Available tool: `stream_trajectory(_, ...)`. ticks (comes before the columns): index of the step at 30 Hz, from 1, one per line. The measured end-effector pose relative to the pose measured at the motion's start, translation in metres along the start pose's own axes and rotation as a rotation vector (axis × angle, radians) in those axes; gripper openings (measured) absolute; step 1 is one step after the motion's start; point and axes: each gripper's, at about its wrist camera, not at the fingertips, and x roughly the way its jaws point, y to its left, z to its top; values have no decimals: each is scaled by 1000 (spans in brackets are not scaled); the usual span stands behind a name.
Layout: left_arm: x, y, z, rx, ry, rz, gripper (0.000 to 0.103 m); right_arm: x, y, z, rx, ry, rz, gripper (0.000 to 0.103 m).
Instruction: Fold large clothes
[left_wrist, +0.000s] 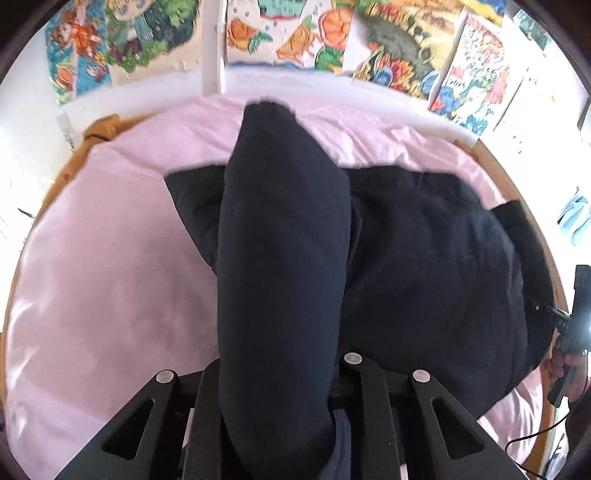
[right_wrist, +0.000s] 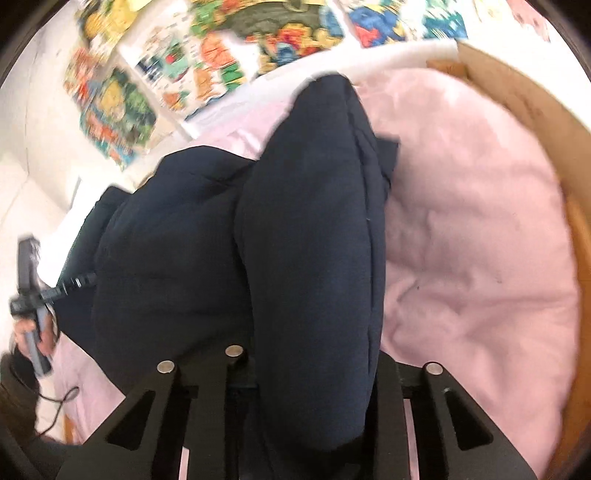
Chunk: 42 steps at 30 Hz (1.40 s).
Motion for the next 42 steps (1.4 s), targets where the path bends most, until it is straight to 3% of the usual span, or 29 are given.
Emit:
stream_trajectory(3, -45, 10, -16, 0, -18, 5, 18, -37, 26, -10, -59, 13, -30, 18)
stream_trajectory(4, -60, 9, -23, 3, -27, 4, 18, -51, 34, -13, -74, 1, -30, 12)
stream_trajectory(6, -84, 6, -41, 16, -36, -19, 18, -81, 51, -23, -118, -44, 1, 11)
stream_trajectory(8, -88, -3, -62, 54, -27, 14, 18, -100, 71, -37, -188, -33, -47, 11)
stream_trajectory(10, -88, -11, -83, 79, -32, 45, 17, -102, 75, -53, -167, 6, -60, 11)
stream_trajectory(13, -93, 3, -100, 29, -56, 7, 17, -109, 75, -75, -103, 8, -49, 11)
stream_trajectory(17, -82, 15, -96, -26, -44, -21, 17, -96, 55, -76, -119, 10, -136, 17)
stream_trajectory(18, -79, 15, -96, -23, -41, -17, 17, -83, 47, -72, -88, 26, -134, 24)
stream_trajectory(19, -75, 15, -96, -20, -38, -10, 17, -76, 37, -69, -74, 38, -138, 40)
stream_trajectory(20, -71, 17, -96, -22, -31, -5, 18, -65, 29, -64, -63, 57, -149, 50)
stream_trajectory(22, -55, 27, -94, -49, 0, -5, 20, -41, 11, -56, -49, 94, -153, 88)
stream_trajectory(24, -41, 37, -95, -73, 28, -18, 23, -17, -9, -53, 8, 118, -91, 96)
stream_trajectory(27, -29, 47, -98, -98, 51, -37, 25, 15, -46, -51, 181, 191, 114, 101)
stream_trajectory(31, -23, 45, -102, -90, 63, -24, 25, 49, -65, -60, 338, 280, 342, 100)
stream_trajectory(32, -25, 42, -102, -80, 58, -14, 24, 48, -60, -61, 322, 267, 373, 95)
stream_trajectory(33, -27, 38, -102, -66, 49, -3, 23, 45, -53, -61, 295, 256, 376, 80)
stream_trajectory(35, -33, 35, -102, -48, 35, 2, 20, 33, -38, -58, 235, 220, 321, 60)
stream_trajectory(36, -37, 33, -102, -40, 25, 5, 19, 25, -32, -55, 221, 199, 306, 42)
stream_trajectory(37, -44, 32, -103, -34, 14, 7, 18, 15, -25, -53, 220, 178, 285, 34)
stream_trajectory(42, -92, 20, -116, 17, -42, 31, 15, -44, 26, -35, 95, 130, 141, 25)
